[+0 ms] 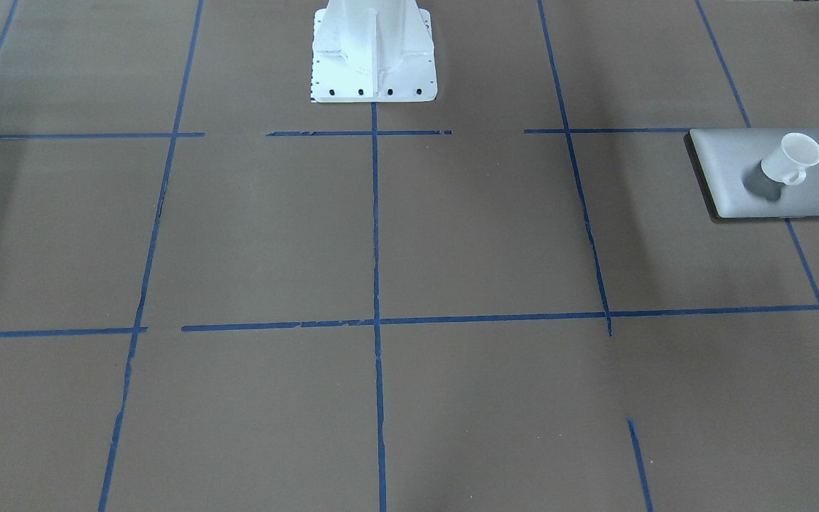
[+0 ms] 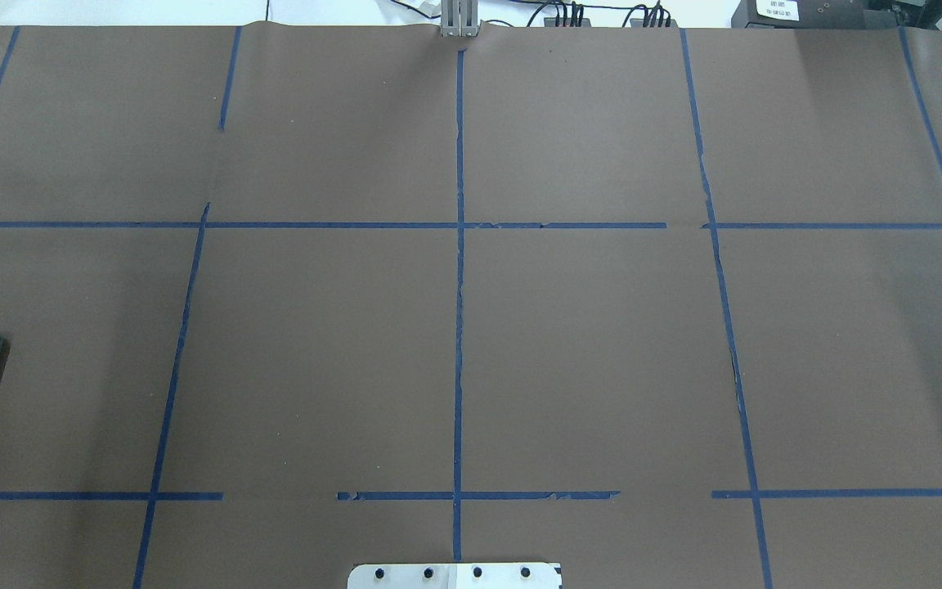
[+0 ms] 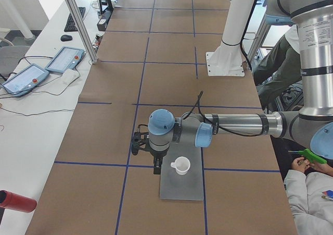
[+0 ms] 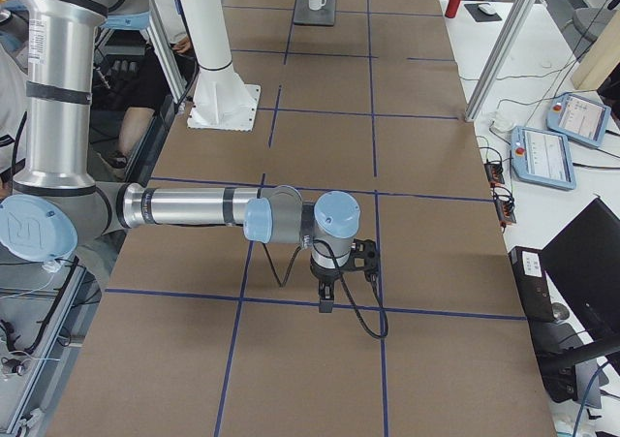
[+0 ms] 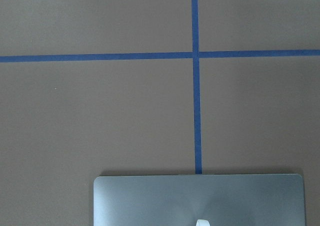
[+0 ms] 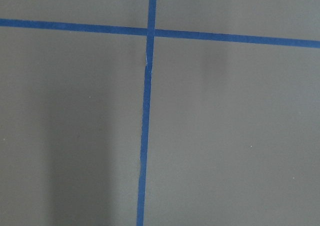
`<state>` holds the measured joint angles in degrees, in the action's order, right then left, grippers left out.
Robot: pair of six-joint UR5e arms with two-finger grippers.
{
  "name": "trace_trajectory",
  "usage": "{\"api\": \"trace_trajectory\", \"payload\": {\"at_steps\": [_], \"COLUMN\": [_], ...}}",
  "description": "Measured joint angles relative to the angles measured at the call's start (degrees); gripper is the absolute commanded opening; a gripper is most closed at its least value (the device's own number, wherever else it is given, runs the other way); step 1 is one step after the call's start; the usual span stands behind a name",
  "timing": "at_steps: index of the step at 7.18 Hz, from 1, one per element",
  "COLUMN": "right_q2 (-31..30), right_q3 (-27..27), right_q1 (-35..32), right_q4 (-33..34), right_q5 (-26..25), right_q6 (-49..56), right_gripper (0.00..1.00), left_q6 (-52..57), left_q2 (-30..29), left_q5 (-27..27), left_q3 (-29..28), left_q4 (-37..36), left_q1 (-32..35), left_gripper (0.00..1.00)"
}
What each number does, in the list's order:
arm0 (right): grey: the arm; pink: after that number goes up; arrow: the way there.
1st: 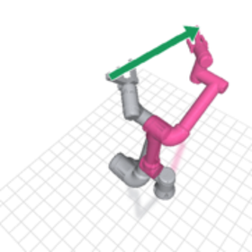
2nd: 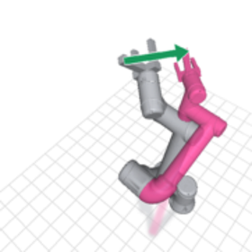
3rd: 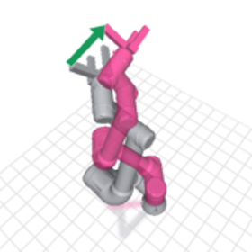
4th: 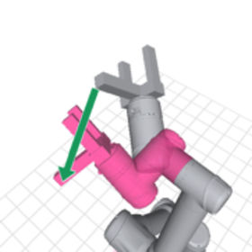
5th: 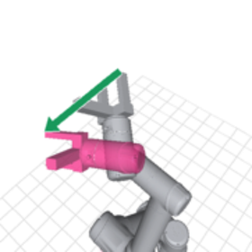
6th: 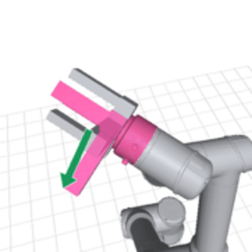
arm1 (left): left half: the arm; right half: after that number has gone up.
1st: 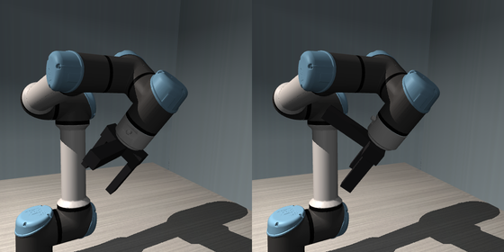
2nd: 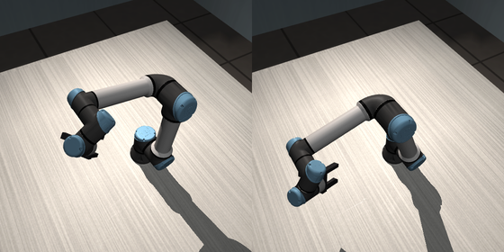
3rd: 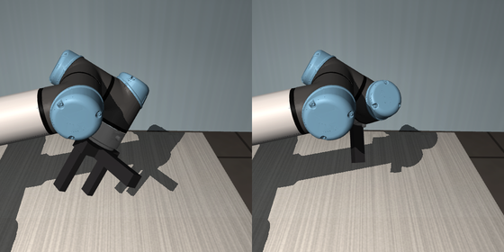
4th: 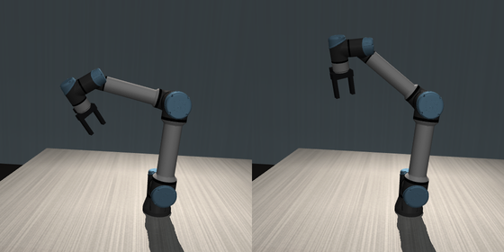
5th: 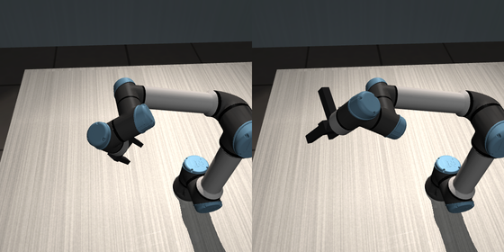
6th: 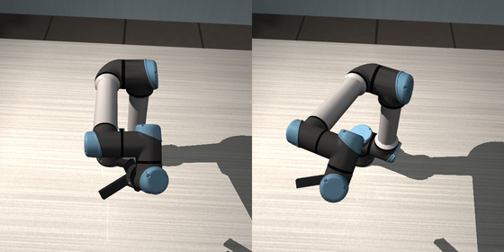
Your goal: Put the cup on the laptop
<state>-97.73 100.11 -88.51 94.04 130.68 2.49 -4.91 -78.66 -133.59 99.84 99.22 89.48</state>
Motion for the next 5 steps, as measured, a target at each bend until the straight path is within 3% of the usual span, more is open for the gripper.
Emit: {"api": "trace_trajectory", "payload": {"at_steps": [5], "right_q2": [0.0], "right_q3": [0.0], "right_q1": [0.0], "right_q4": [0.0], "right_q5": [-0.03], "right_q6": [-0.03], "right_gripper": [1.0], "left_q6": [-0.01], "left_q2": [0.0], "left_q5": [0.0], "left_q3": [-0.43], "left_q4": [-0.08], "left_q1": [0.0], "left_gripper": [1.0]}}
